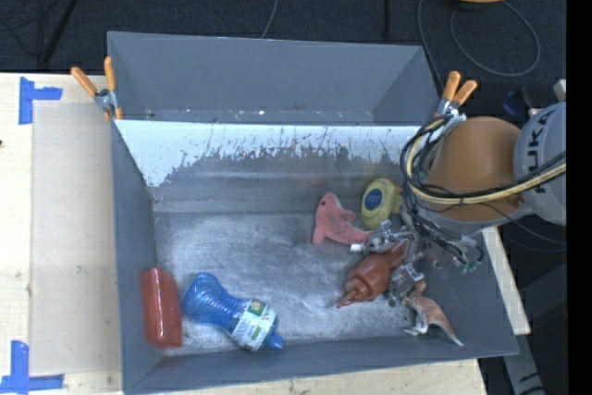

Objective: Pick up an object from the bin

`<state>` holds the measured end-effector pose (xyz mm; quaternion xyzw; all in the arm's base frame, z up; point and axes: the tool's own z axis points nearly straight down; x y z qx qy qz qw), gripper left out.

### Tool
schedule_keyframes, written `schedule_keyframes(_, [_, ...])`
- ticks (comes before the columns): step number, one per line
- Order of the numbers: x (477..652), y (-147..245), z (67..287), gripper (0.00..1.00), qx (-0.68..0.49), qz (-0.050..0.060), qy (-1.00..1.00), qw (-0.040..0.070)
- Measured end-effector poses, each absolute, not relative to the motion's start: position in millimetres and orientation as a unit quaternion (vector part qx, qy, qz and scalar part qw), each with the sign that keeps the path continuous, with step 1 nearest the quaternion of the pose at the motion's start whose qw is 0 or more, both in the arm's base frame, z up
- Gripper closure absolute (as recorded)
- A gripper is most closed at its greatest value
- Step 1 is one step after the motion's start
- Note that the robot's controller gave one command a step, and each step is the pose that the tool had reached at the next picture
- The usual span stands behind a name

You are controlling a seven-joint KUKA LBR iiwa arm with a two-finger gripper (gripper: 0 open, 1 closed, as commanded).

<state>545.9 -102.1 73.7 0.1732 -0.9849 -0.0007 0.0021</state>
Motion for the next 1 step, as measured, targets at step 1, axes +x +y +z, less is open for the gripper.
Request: schedule_keyframes(1, [545.9,-102.1,73.7,1.0,0.173,-0.001,-0.985,0.002])
